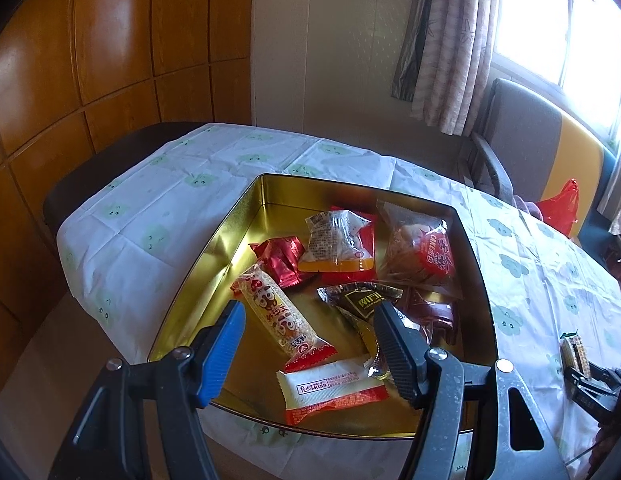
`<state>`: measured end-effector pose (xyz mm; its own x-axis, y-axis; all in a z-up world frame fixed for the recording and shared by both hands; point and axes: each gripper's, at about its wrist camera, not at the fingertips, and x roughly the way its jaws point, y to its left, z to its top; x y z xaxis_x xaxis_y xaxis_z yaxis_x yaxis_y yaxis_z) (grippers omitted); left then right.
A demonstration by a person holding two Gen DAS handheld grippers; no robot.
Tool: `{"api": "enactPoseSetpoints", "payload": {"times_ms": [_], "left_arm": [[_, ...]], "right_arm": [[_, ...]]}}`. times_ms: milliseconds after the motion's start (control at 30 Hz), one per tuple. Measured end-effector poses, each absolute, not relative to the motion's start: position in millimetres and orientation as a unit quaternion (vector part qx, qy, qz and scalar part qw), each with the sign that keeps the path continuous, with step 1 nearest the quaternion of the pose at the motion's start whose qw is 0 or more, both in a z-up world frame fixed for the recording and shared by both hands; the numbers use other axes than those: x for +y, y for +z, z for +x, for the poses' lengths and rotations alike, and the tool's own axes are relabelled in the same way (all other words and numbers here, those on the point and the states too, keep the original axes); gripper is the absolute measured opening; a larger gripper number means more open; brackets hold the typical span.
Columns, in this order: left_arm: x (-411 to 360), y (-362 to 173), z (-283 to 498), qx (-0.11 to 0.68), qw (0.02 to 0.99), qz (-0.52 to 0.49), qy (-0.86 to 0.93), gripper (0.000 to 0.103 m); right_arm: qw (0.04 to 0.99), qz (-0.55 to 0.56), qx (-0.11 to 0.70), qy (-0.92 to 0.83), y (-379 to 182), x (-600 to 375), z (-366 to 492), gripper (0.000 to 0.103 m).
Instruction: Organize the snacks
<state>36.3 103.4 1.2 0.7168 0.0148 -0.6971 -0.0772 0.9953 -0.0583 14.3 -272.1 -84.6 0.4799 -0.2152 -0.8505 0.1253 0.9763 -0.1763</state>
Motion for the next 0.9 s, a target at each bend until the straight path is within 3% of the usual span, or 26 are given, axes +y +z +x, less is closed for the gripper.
{"api": "enactPoseSetpoints", "payload": {"times_ms": [900], "left_arm": [[107.2,5.7,34.6,0.365,0.93,-0.042,0.032,0.067]], "right_arm": [[0.858,-0.013,0.513,0.006,-69.2,-217.9,21.4,0.047]]}}
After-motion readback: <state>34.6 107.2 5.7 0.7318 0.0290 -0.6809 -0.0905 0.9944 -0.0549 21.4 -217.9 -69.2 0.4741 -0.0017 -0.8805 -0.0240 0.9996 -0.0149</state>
